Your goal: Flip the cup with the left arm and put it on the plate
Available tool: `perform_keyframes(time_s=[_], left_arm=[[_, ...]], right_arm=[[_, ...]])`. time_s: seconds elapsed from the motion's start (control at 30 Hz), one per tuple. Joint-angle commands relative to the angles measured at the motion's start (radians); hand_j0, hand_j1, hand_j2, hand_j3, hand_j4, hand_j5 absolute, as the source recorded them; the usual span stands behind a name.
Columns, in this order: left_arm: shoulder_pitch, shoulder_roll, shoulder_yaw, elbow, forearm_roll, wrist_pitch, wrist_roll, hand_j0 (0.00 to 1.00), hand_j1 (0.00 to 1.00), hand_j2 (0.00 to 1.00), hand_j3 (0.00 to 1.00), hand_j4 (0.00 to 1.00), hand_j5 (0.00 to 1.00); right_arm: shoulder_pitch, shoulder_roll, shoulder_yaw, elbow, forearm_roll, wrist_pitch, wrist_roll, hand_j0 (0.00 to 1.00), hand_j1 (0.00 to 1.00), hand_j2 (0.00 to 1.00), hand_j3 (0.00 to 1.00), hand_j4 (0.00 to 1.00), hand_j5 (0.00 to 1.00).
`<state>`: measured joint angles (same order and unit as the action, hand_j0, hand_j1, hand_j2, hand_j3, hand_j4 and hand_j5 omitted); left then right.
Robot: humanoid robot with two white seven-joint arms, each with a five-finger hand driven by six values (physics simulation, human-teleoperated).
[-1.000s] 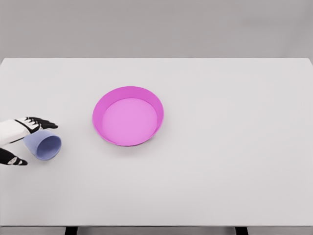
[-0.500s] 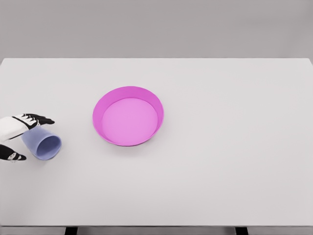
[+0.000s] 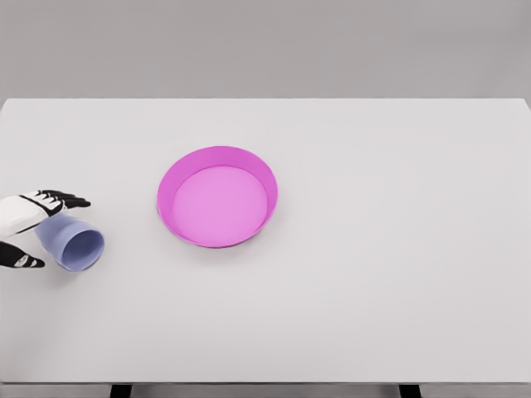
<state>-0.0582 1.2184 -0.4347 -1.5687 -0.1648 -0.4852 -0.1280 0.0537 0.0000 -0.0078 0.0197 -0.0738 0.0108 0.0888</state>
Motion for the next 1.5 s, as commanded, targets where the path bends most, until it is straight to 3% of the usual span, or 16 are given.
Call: perform_keyframes(time_s=[0.0, 0.4, 1.37, 1.47], left_arm=[[-0.005, -0.014, 0.001, 0.006, -0.016, 0.000, 0.001, 1.00, 1.00, 1.00, 1.00, 1.00, 1.00], [-0.017, -0.063, -0.001, 0.021, -0.041, 0.028, -0.001, 1.00, 1.00, 1.00, 1.00, 1.00, 1.00], [-0.017, -0.082, -0.007, 0.018, -0.079, 0.027, -0.024, 1.00, 1.00, 1.00, 1.00, 1.00, 1.00], [-0.017, -0.082, -0.007, 0.016, -0.079, 0.027, -0.024, 0.92, 0.92, 0.92, 0.92, 0.92, 0.92]], right_arm=[[0.000, 0.000, 0.000, 0.000, 0.000, 0.000, 0.000, 1.00, 1.00, 1.00, 1.00, 1.00, 1.00], [0.000, 0.000, 0.000, 0.000, 0.000, 0.000, 0.000, 1.00, 1.00, 1.00, 1.00, 1.00, 1.00], [0.000, 0.000, 0.000, 0.000, 0.000, 0.000, 0.000, 1.00, 1.00, 1.00, 1.00, 1.00, 1.00], [0.000, 0.000, 0.000, -0.001, 0.000, 0.000, 0.000, 1.00, 1.00, 1.00, 1.00, 1.00, 1.00]])
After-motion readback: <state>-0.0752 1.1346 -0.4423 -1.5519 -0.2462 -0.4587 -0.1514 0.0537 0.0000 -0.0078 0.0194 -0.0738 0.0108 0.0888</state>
